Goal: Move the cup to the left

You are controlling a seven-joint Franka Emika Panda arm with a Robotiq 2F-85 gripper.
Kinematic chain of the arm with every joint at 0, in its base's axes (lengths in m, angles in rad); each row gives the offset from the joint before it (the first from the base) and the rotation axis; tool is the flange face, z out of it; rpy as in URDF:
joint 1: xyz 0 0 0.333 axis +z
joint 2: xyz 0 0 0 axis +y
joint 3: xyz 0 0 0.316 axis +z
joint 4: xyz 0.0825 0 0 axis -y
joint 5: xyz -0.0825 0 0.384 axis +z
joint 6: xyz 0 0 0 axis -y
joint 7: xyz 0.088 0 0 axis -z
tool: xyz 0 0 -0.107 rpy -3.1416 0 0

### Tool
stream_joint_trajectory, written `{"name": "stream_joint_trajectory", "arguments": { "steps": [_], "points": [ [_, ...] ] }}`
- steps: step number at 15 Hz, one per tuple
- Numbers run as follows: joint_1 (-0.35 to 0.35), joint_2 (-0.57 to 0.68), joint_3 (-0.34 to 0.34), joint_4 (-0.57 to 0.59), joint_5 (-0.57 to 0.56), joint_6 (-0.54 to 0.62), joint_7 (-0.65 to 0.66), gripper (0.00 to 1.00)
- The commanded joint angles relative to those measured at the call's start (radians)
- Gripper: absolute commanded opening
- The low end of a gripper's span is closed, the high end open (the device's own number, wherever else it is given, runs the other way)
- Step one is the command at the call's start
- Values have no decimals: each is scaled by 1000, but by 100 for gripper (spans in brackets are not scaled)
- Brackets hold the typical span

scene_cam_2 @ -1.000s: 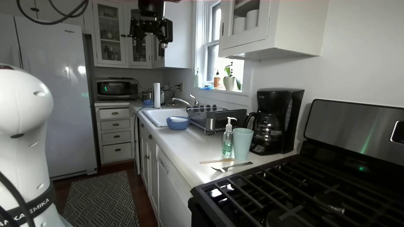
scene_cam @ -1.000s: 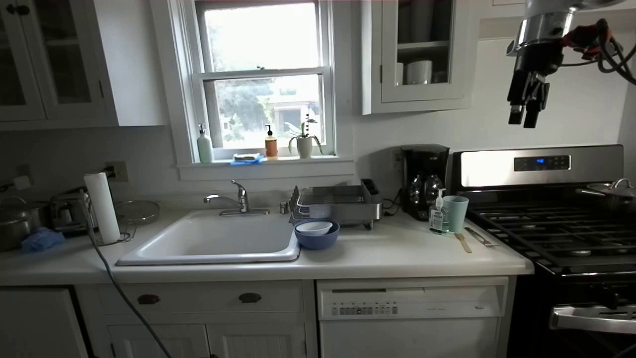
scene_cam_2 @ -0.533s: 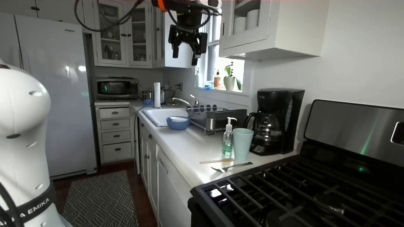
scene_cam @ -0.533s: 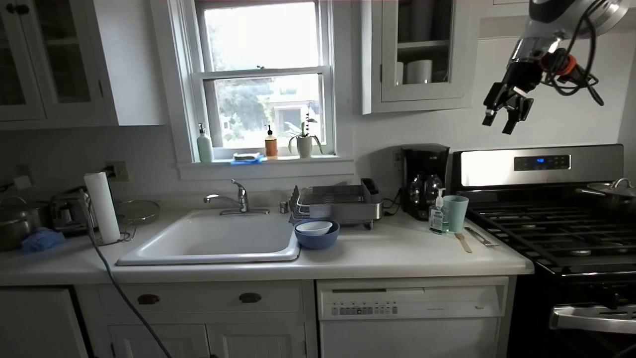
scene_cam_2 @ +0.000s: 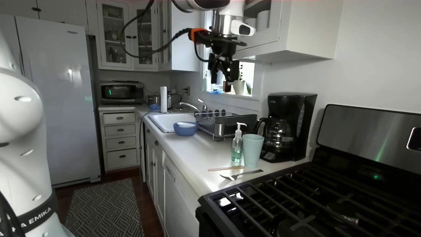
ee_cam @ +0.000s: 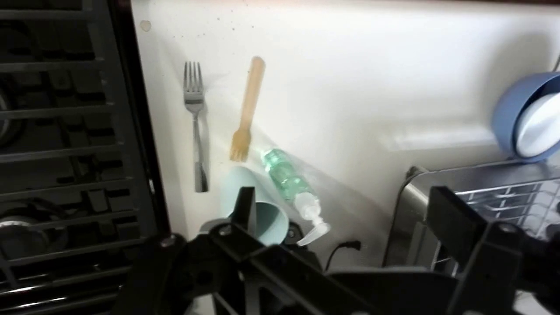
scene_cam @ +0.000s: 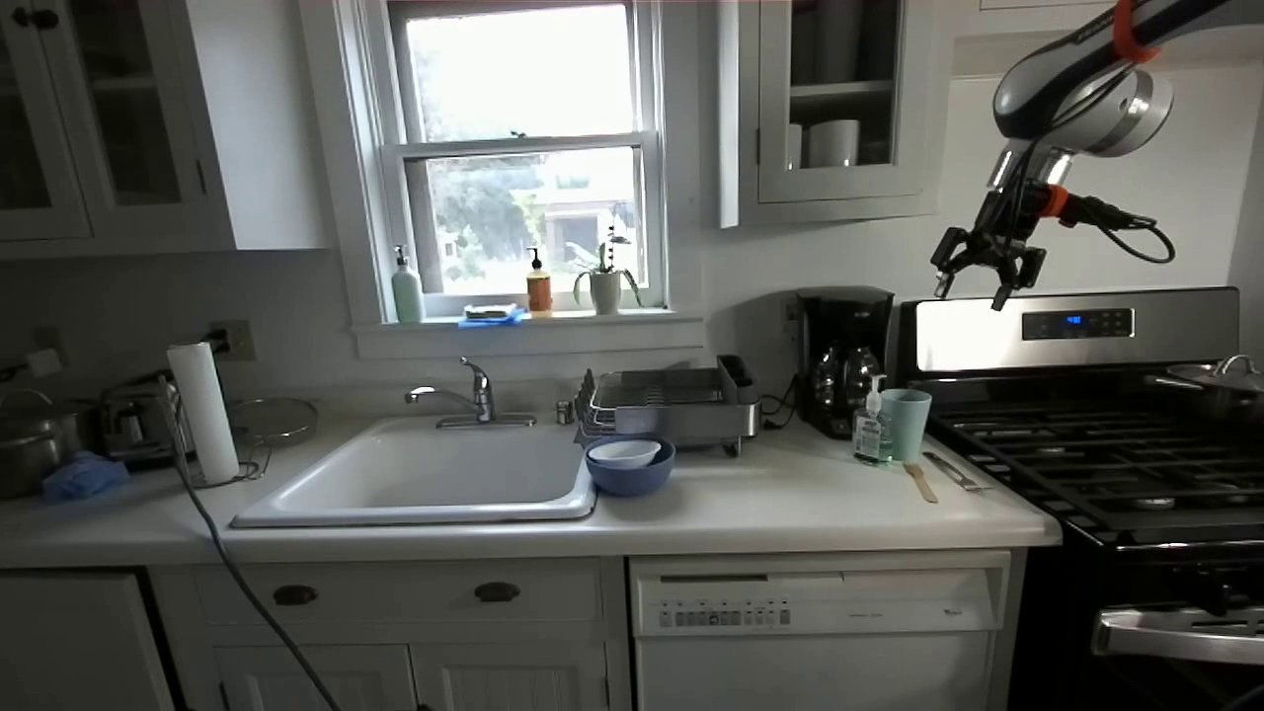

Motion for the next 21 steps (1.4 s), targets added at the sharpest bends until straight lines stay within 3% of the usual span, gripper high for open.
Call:
{"name": "stream_joint_trajectory", "arguments": {
  "steps": [1,7,14,21],
  "points": [
    [-39,18,14,-3,0,21,4,100],
    [-54,30,16,-12,-2,43,21,100],
    [-48,222,43,55,23,251,143,100],
    [-84,393,30,114,79,384,138,100]
  ]
}}
